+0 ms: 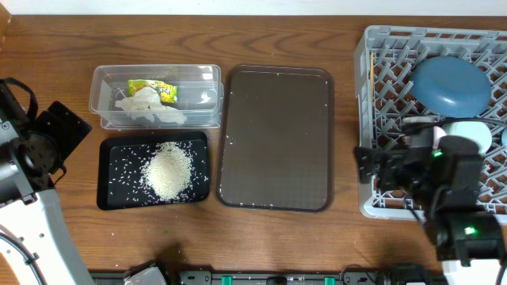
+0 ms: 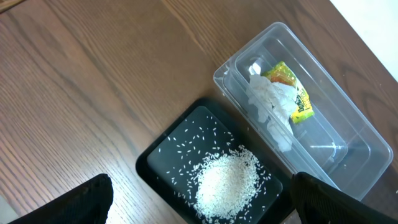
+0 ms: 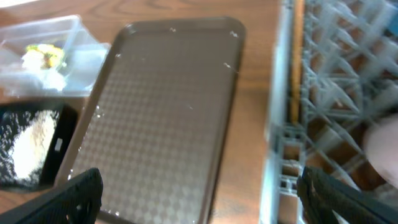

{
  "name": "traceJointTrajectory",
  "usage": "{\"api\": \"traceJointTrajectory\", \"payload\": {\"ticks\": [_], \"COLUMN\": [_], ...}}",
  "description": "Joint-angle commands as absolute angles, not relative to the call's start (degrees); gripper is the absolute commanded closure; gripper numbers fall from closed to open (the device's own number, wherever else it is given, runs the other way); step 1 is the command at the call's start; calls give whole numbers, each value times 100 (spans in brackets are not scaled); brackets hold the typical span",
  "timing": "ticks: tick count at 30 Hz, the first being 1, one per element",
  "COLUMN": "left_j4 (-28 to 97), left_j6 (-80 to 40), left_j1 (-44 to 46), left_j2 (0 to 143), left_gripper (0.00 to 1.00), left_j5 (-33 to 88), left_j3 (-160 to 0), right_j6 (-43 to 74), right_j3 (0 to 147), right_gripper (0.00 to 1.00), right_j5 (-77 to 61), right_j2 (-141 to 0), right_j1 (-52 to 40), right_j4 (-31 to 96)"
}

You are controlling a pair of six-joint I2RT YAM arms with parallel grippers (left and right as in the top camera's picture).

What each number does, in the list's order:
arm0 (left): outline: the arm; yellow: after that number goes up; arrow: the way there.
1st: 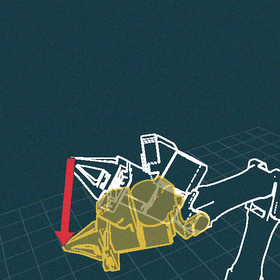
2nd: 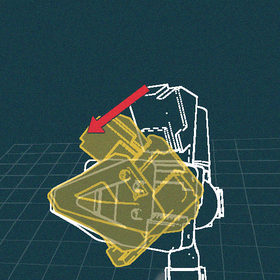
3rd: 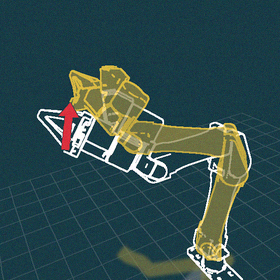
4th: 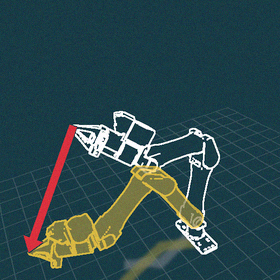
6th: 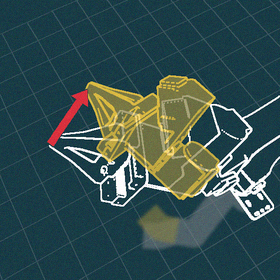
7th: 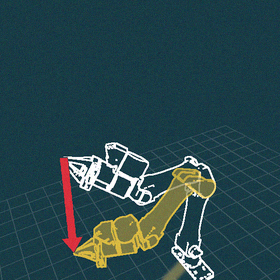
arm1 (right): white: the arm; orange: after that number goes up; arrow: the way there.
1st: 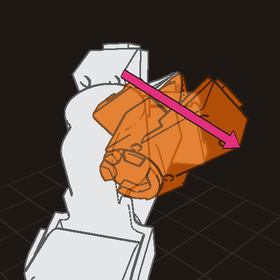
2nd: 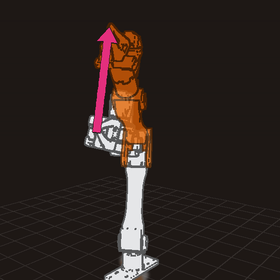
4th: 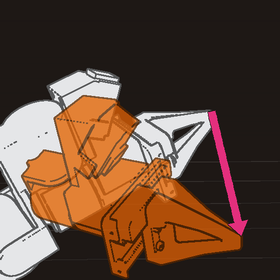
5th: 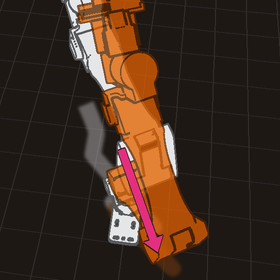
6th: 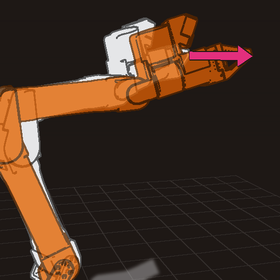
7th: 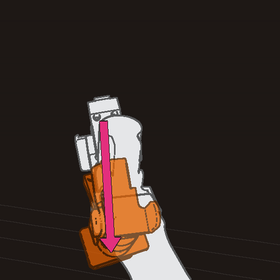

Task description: Sort waste into correct bins and load items into the dishwasher rack

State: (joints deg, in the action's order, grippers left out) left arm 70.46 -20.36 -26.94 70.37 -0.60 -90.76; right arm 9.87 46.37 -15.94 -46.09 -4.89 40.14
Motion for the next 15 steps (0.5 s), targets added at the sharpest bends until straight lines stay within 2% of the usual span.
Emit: {"api": "traceJointTrajectory", "payload": {"ticks": [1, 4, 15], "left_j4": [7050, 7050, 7050], "left_j6": [-2021, -2021, -2021], "left_j1": [-2720, -2720, -2720], "left_j2": [7041, 7041, 7041], "left_gripper": [7, 7, 7], "left_j5": [-110, -110, -110], "left_j3": [-9113, -9113, -9113], "right_j6": [932, 930, 932], "right_j3": [4206, 3721, 1411], "right_gripper": [1, 1, 1], "right_j5": [-751, -556, -622], "right_j2": [-4327, -4047, -2368], "right_j1": [-1111, -1404, -1297], "right_j4": [3607, 3035, 854]}}
